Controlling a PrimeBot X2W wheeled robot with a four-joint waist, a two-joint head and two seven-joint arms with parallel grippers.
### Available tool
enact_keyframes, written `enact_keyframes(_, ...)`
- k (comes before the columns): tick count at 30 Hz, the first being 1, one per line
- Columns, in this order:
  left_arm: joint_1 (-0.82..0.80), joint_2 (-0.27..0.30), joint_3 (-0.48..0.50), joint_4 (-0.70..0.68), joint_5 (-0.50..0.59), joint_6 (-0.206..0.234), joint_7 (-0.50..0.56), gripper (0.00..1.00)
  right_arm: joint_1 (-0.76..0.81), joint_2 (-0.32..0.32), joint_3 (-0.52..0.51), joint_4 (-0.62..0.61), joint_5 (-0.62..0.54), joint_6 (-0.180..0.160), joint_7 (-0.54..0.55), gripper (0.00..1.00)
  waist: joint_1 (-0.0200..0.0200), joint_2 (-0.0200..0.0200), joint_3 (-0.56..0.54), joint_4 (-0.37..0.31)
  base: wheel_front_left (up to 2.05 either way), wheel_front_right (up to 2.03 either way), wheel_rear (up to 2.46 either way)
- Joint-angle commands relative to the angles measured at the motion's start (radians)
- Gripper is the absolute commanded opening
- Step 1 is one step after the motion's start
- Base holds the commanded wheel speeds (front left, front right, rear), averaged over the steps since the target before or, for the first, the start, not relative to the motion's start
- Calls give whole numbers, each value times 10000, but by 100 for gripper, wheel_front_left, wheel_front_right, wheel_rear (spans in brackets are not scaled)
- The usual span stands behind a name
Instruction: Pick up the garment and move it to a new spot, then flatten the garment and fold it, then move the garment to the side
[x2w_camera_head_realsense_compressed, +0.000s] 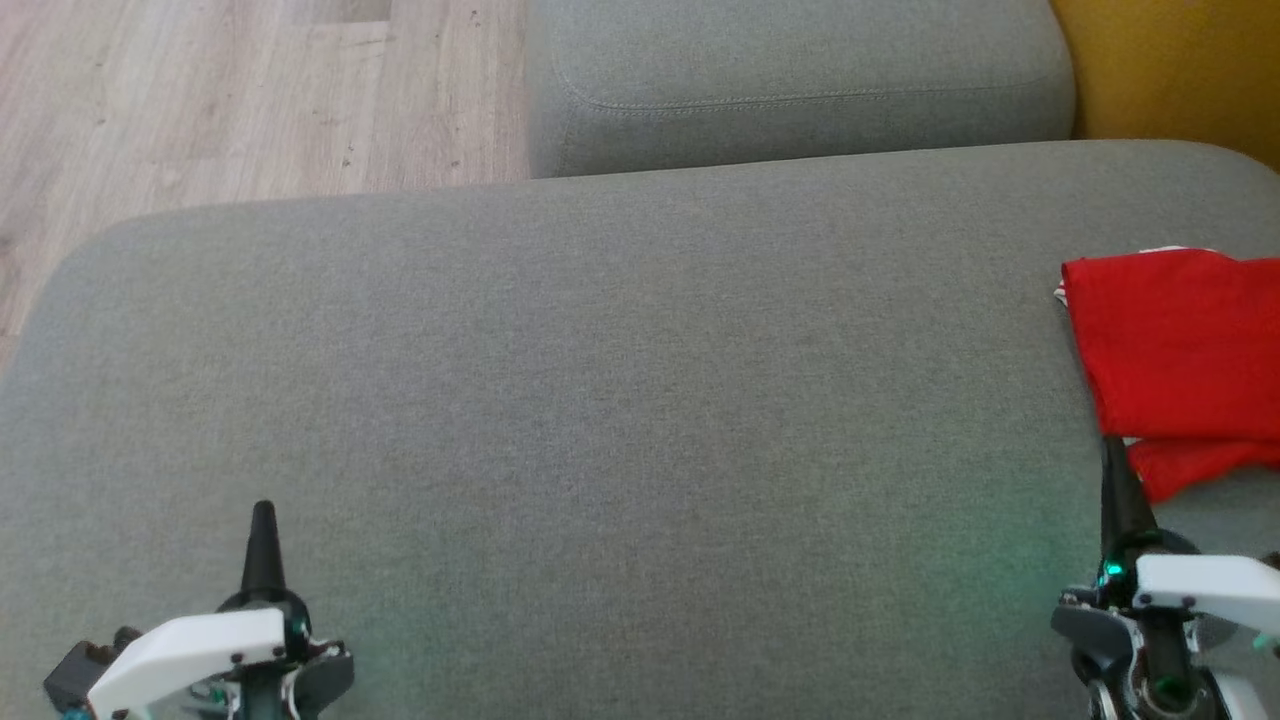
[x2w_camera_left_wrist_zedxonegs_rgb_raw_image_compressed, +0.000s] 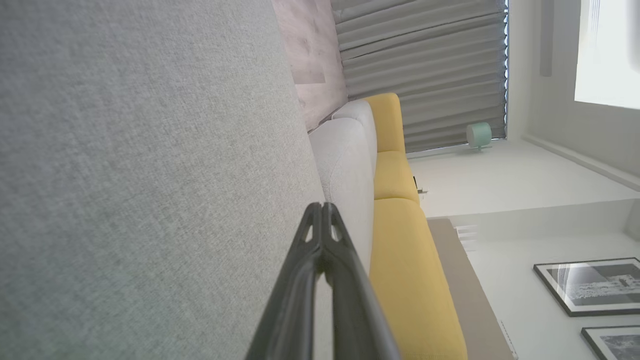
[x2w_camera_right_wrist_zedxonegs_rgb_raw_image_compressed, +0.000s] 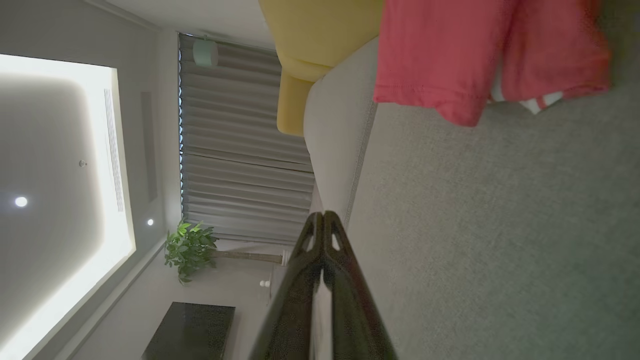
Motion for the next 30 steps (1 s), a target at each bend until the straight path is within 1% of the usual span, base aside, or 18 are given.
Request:
enact_keyframes(1,-523,128,380,-243,-229,-124,67,0,-537,-193,145,-305,284,-7,83,0,0,0,0,-5,0,0,0)
enact_keyframes(16,-878,110,802,9,-1852,-389,515,0,-875,-182,-82,-143,2021,-7,523,0,0,0,-5,-98,0,0,0)
enact_keyframes(30,-883,63,868,13,-1797,-389,568,0,-880,-137,-146,-138,1968,-7,574,0,0,0,-5,-98,0,0,0)
